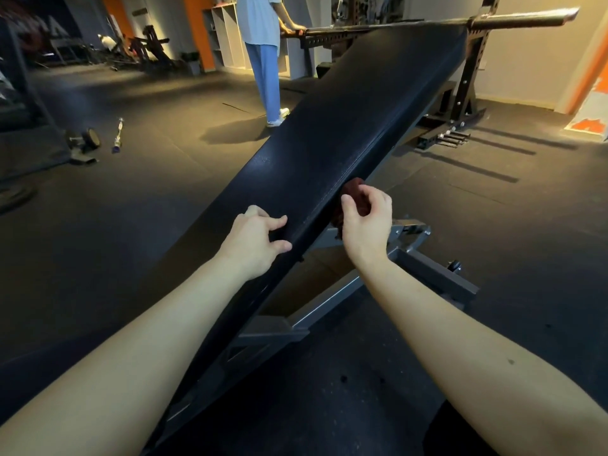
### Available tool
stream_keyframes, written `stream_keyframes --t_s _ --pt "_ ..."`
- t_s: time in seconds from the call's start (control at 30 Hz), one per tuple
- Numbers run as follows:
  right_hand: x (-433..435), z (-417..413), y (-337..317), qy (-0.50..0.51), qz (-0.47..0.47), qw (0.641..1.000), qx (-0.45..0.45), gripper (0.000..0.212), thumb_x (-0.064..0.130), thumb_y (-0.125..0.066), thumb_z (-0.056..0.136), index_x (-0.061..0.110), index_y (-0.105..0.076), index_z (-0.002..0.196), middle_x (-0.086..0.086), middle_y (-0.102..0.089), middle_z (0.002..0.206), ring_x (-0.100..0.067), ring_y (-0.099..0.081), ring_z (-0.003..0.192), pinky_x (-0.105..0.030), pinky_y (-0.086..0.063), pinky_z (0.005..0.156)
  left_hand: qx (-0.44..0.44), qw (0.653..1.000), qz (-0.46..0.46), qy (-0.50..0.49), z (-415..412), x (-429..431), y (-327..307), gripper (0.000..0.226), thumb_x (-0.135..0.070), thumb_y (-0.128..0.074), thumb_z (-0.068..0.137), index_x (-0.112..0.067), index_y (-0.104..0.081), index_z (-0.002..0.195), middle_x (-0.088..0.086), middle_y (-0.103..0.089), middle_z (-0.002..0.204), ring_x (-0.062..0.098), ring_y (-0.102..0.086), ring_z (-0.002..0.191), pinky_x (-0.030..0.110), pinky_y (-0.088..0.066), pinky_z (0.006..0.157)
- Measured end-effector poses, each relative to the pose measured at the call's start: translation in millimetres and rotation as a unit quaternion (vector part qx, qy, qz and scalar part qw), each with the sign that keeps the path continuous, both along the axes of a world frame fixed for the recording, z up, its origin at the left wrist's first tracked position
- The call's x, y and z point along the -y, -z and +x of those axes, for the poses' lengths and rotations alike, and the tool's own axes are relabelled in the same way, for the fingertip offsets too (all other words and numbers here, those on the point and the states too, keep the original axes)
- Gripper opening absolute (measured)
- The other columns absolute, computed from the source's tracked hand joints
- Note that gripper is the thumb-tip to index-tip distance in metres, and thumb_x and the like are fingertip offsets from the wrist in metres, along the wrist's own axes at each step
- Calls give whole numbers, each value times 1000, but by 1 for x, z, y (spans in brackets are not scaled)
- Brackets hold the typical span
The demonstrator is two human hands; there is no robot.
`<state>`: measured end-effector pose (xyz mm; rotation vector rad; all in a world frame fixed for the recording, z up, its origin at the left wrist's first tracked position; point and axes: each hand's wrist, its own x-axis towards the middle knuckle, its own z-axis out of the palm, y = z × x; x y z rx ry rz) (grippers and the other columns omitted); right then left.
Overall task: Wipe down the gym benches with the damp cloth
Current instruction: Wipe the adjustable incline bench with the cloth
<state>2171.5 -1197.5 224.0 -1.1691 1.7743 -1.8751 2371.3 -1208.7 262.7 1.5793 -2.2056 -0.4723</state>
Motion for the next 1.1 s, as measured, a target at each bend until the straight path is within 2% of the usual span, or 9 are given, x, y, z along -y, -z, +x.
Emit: stream_keyframes --t_s 0.1,0.23,0.4,0.67,0.73,0.83,0.9,0.97,1.1 --pt "5 5 2 29 -8 999 15 32 26 -67 99 14 -63 129 2 -55 129 -5 -53 111 10 -34 81 -11 1000 3 2 1 2 3 59 -33 -74 92 -28 -53 147 -5 -44 135 21 -47 128 45 -45 111" --pt "4 17 5 35 -5 999 35 30 26 -67 98 18 -65 127 5 -56 120 1 -56 100 -2 -46 84 8 1000 -16 8 1 5 7 57 -35 -71 94 -27 -52 147 -3 -42 136 22 -46 126 44 -44 111" --pt "-23 39 31 -39 22 998 -51 23 21 -71 94 17 -70 116 6 -57 110 8 -54 97 3 -39 80 -1 999 -35 6 1 4 13 56 -35 -71 94 -27 -53 146 -5 -42 131 19 -47 122 37 -44 107" --pt "5 1 -2 13 -11 1000 18 25 30 -69 96 21 -68 119 6 -58 119 -3 -58 106 -25 -54 97 -7 999 -32 5 2 4 16 56 -35 -70 95 -30 -52 147 -8 -41 126 17 -43 120 34 -46 100" --pt "4 5 0 4 -15 1000 27 26 37 -70 96 24 -65 118 7 -57 122 -1 -57 107 -21 -52 96 2 999 -31 6 3 4 13 57 -35 -70 94 -30 -52 148 -8 -41 126 17 -44 119 35 -48 100" --pt "5 7 2 21 -18 999 20 28 32 -68 97 20 -67 123 6 -60 118 -2 -59 105 -21 -54 95 7 1000 -28 5 2 5 10 56 -36 -71 94 -30 -53 147 -8 -42 126 16 -44 117 35 -48 100" --pt "1 14 7 24 -14 1000 2 24 27 -69 97 20 -69 120 5 -62 112 3 -59 100 -11 -50 89 15 1000 -22 5 2 6 8 57 -35 -72 93 -29 -53 146 -7 -42 127 16 -45 118 35 -48 100" --pt "-10 27 21 -5 3 1000 -27 22 26 -69 95 21 -71 116 8 -61 107 8 -57 96 -3 -44 81 25 1000 -16 5 1 7 5 57 -36 -73 92 -28 -54 146 -7 -42 128 17 -46 118 36 -48 101" --pt "-20 29 28 -57 40 995 -66 13 29 -71 93 28 -73 106 15 -62 101 8 -57 95 -3 -39 77 43 999 -13 0 -1 6 1 59 -36 -74 92 -27 -53 146 -7 -42 128 17 -48 118 37 -50 100"
